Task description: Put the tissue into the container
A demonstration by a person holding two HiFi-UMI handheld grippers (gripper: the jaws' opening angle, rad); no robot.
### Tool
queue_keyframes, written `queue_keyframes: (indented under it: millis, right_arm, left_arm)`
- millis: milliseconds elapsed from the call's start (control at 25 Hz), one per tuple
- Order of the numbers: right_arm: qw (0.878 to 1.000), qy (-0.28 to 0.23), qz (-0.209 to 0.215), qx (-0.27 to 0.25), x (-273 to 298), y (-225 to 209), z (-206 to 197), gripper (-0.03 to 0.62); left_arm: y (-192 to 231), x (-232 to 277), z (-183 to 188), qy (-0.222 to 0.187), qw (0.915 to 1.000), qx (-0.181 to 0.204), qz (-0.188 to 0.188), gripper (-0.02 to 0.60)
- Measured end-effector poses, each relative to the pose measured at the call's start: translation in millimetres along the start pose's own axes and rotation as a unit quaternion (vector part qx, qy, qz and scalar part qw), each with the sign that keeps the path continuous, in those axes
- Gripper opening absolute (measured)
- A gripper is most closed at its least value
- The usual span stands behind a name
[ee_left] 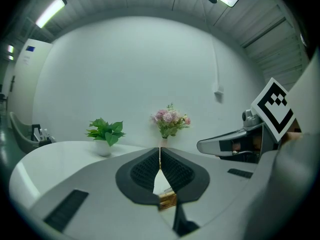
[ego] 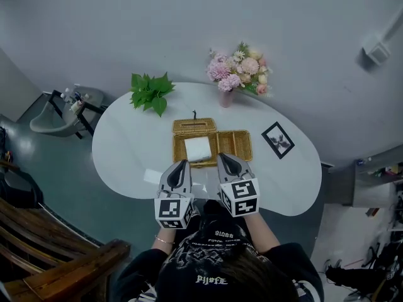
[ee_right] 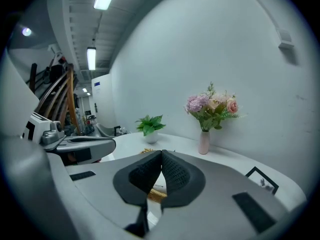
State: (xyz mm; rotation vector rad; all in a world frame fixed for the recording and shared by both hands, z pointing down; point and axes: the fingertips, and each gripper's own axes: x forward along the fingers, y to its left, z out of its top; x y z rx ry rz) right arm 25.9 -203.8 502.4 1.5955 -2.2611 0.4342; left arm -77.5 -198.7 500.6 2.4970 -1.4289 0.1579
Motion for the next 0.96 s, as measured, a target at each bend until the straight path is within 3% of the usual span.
queue_keyframes:
  millis: [960]
  right_arm:
    - [0.996,-0.055,-0.016,-0.061,-2.3,1.5,5.1,0.023]
  left_arm:
    - [5.6,2.6,0.3,0.003,0.9998,-0.002,0.018,0.028]
